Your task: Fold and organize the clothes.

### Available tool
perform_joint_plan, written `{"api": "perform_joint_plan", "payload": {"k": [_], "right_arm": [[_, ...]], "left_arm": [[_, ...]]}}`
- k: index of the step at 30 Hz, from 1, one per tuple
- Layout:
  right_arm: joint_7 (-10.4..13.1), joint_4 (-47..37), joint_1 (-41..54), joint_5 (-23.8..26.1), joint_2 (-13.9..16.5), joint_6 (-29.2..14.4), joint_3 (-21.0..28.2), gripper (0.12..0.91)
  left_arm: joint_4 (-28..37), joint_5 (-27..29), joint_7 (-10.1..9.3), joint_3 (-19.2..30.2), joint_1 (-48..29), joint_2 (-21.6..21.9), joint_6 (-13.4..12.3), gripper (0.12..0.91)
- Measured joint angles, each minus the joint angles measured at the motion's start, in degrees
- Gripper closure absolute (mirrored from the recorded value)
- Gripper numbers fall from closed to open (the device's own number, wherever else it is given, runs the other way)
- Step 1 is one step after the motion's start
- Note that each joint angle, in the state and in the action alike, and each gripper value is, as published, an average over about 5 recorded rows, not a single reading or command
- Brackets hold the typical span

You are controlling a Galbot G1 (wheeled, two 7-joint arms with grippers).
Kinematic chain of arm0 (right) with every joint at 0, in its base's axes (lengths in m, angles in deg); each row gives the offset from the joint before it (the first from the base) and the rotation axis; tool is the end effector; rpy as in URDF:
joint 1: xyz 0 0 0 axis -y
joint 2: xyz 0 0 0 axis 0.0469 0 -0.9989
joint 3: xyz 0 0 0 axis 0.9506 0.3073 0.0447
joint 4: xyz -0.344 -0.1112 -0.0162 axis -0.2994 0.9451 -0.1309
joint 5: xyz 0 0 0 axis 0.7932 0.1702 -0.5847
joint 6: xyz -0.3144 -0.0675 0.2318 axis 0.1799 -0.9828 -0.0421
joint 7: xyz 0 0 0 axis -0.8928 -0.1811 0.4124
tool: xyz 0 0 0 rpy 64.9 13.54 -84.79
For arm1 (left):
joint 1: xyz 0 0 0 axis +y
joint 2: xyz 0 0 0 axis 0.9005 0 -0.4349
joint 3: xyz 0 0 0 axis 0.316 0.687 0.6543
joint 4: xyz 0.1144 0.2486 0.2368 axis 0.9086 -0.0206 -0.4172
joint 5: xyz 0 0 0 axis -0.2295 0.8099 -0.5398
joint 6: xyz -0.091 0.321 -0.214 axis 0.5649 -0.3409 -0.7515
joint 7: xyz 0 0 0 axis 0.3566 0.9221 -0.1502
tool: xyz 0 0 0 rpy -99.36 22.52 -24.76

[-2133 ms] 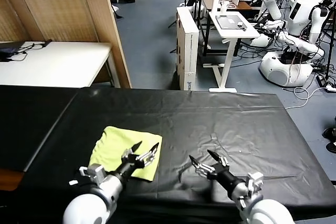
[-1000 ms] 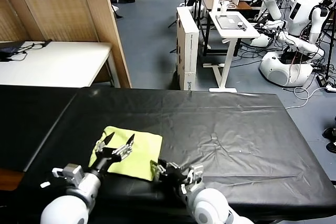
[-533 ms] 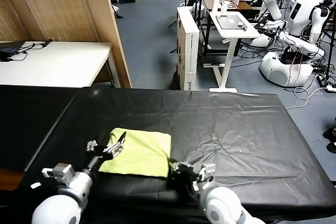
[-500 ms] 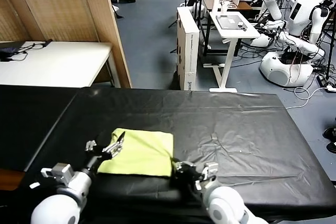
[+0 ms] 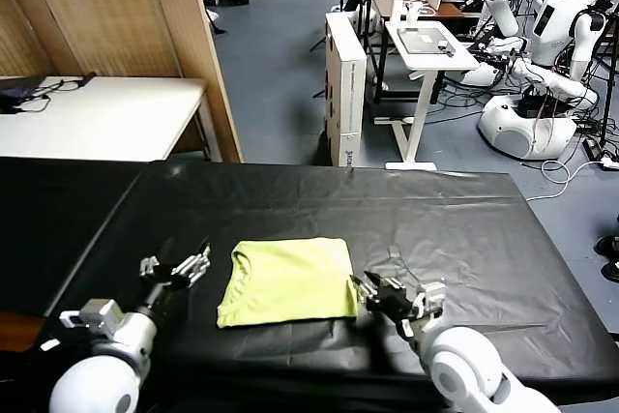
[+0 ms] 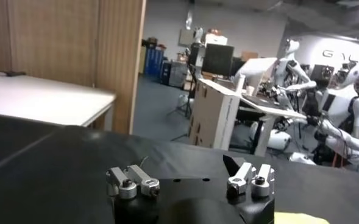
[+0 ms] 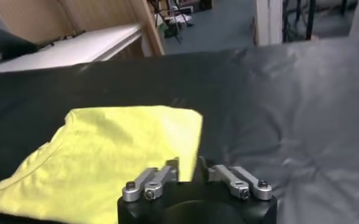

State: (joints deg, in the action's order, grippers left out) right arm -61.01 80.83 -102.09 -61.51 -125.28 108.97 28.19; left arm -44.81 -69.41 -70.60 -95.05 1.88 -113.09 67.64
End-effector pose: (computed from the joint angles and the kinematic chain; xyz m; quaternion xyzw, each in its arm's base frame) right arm 0.2824 0.0014 -0.2584 0.1900 -0.9413 -0.0531 0.2739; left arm 0.2323 0.0822 -0.2312 -0.0412 -0.9902 0.0849 0.1025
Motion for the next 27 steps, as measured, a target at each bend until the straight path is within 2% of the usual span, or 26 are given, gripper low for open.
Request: {"api": "perform_joint_plan", "payload": {"k": [4,7,12,16,21,24,27], "right_arm": [[-0.6,1.3,-0.9,0.2,1.8,0.1,-1.6,0.225],[-0.7,2.3,-1.6,0.3,2.5,0.4,-2.8,0.137],[-1.5,4.4,-3.5,2.3,3.2,0.6,-5.5,0.119],[-4.8,5.3,-6.1,6.8,3.5,-2.5,-8.6,0.118],[-9.4,4.2,-11.3,14.8,2.4,-12.3,-13.1,0.118],[-10.6,3.4,-14.9,19.5,1.3,-18.9,-15.3,0.118],[-10.7,3.0,-18.7,24.3,-0.5,-25.4,-17.5,0.118]], "left_arm": [[0.1,-1.4,-1.05,-0.5,0.4,1.4,-0.5,0.123],[0.2,-1.6,-2.3,-0.4,0.9,2.0,-1.6,0.123],[0.2,-2.2,-3.93,-0.6,2.3,2.3,-2.3,0.123],[-0.3,-1.4,-3.67,-1.6,4.0,2.4,-3.1,0.123],[-1.2,-0.9,-3.09,-2.9,7.0,2.6,-4.5,0.123],[-1.9,-0.3,-2.82,-3.6,9.1,2.8,-4.9,0.123],[-2.5,0.5,-2.62,-4.1,11.3,3.1,-5.4,0.123]]}}
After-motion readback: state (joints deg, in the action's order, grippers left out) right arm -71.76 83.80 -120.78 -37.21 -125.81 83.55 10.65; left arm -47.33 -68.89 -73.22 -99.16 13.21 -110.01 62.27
